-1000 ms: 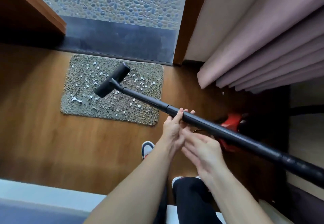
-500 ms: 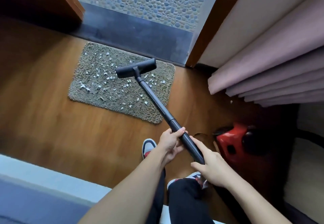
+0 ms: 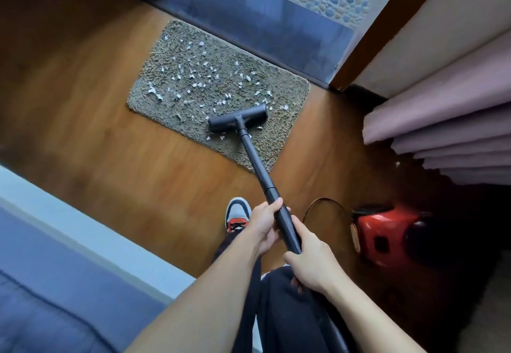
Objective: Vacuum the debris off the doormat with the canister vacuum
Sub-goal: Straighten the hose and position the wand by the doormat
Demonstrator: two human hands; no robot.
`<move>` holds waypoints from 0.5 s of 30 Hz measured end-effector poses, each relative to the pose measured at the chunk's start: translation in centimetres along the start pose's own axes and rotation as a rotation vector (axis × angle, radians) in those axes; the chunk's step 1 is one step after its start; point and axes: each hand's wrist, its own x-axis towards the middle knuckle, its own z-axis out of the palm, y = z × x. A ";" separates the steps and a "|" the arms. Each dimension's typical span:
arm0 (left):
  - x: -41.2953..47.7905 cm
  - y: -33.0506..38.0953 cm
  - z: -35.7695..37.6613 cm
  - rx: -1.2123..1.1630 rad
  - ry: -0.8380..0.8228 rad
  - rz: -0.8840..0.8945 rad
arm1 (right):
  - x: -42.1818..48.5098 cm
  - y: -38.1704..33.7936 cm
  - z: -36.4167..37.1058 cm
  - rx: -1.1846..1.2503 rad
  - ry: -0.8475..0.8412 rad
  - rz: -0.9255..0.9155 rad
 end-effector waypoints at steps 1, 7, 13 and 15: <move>0.3 -0.4 -0.2 -0.003 -0.004 -0.006 | 0.2 0.6 0.5 0.001 0.009 0.007; 1.3 -3.1 -1.3 0.005 0.003 0.014 | 0.4 4.3 2.7 0.132 0.048 0.046; 1.6 -4.1 -1.4 0.025 0.007 0.109 | 0.7 5.4 2.8 0.262 0.065 0.044; 1.4 -4.1 -1.1 -0.011 -0.014 0.149 | 1.0 5.3 2.8 0.320 0.063 0.037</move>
